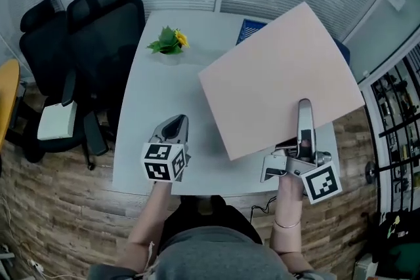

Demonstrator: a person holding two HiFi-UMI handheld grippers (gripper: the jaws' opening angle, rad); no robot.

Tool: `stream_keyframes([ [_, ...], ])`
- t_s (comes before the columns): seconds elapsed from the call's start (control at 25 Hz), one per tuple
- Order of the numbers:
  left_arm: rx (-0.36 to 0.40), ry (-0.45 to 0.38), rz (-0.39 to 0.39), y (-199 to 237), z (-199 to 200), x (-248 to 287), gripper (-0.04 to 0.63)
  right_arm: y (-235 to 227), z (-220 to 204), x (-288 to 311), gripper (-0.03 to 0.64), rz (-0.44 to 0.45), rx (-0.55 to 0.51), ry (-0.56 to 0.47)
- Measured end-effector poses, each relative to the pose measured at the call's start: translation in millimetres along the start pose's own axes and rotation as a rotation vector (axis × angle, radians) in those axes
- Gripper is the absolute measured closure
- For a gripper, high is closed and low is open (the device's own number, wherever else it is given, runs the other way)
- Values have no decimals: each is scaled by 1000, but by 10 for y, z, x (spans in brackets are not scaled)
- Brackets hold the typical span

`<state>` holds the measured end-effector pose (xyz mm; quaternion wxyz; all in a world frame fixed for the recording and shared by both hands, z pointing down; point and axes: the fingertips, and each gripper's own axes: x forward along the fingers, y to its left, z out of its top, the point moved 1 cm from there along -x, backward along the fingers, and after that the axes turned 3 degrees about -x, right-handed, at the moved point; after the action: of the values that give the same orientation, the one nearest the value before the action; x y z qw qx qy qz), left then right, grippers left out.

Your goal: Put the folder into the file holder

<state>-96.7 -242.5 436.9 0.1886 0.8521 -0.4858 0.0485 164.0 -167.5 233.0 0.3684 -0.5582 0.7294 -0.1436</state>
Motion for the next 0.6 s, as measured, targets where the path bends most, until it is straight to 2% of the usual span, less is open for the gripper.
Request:
stream_keyframes([
  [0.28, 24, 41, -134, -130, 42, 281, 566, -27, 310, -192, 454, -120, -101, -113],
  [0.6, 34, 78, -228, -300, 2, 533, 566, -87, 570, -254, 454, -198, -200, -181],
])
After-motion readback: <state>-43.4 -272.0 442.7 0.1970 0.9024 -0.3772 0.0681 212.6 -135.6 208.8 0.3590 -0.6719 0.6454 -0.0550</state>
